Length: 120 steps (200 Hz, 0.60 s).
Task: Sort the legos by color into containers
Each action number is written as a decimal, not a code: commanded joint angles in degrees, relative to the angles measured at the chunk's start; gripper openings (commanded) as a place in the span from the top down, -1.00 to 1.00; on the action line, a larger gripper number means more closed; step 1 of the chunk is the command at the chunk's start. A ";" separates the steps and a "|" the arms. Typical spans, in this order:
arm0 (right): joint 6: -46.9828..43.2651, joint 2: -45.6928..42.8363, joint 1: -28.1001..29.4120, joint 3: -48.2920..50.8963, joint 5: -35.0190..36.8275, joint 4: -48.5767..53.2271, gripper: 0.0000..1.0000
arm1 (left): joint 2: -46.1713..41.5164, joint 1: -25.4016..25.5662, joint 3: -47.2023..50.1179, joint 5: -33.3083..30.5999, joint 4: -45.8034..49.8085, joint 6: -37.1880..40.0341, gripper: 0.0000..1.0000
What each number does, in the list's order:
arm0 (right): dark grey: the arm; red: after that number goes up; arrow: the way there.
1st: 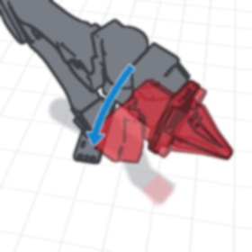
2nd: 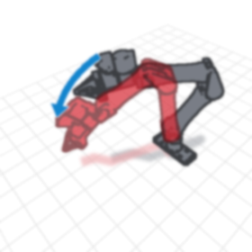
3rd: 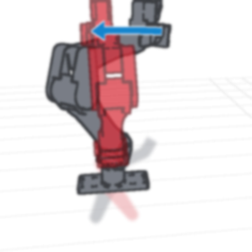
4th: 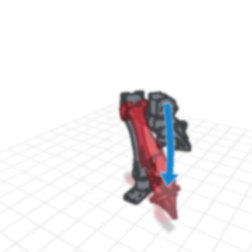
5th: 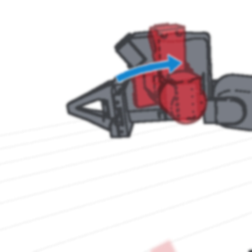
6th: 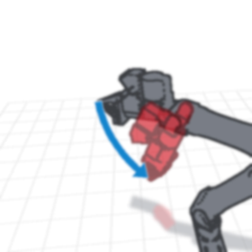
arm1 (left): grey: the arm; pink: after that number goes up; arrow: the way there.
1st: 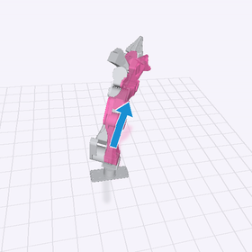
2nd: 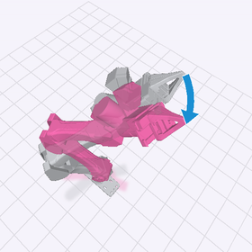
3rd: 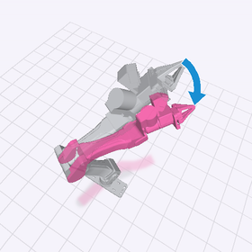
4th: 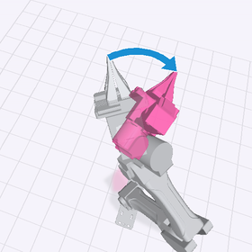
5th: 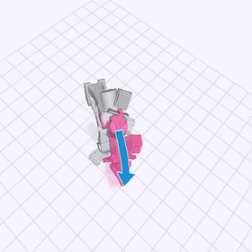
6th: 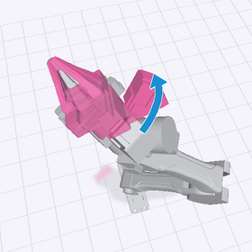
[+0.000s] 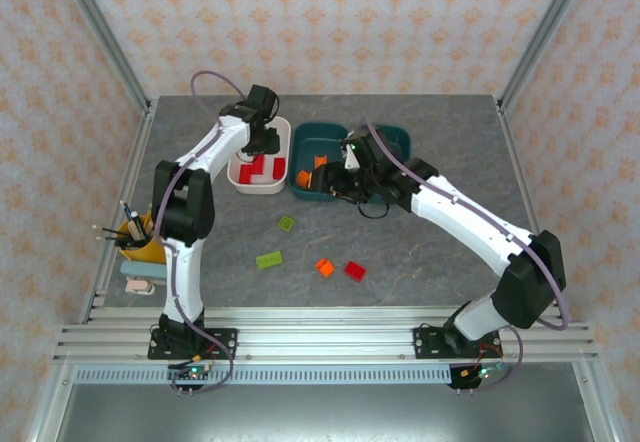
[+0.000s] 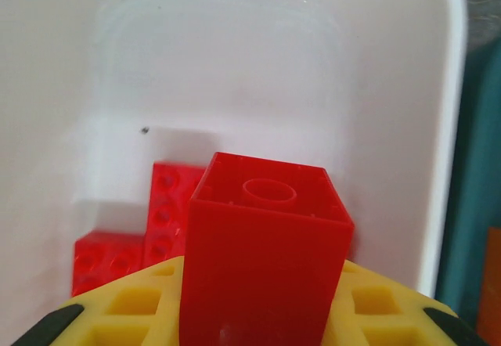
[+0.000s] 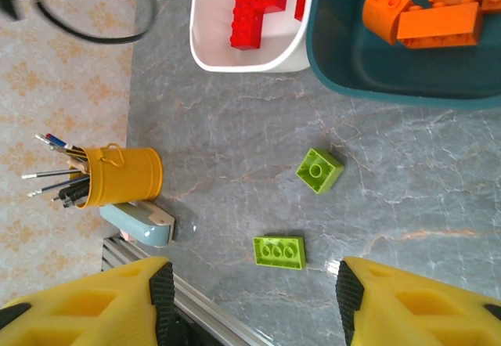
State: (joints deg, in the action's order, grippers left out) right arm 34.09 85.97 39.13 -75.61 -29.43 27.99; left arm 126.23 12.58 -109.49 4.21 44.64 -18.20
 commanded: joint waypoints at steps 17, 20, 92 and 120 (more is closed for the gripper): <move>1.10 1.39 0.42 -2.12 0.84 -1.01 -0.18 | 5.47 -1.23 -8.75 1.58 3.59 -0.50 0.43; 1.07 1.39 0.42 -2.16 0.86 -1.01 -0.18 | 5.80 -1.23 -9.23 1.71 3.66 -0.40 0.42; 0.00 4.27 1.07 -2.81 2.17 1.56 -0.18 | 8.31 -1.64 -11.38 2.56 4.81 -0.13 0.12; -1.79 5.29 1.78 -4.30 4.44 4.17 -0.18 | 5.24 -1.59 -10.22 2.32 4.62 -0.67 -0.16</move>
State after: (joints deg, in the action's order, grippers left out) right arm 34.41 90.56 40.07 -76.95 -28.14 29.26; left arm 134.91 11.57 -119.22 6.85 47.37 -18.11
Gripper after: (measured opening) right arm 0.590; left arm 0.539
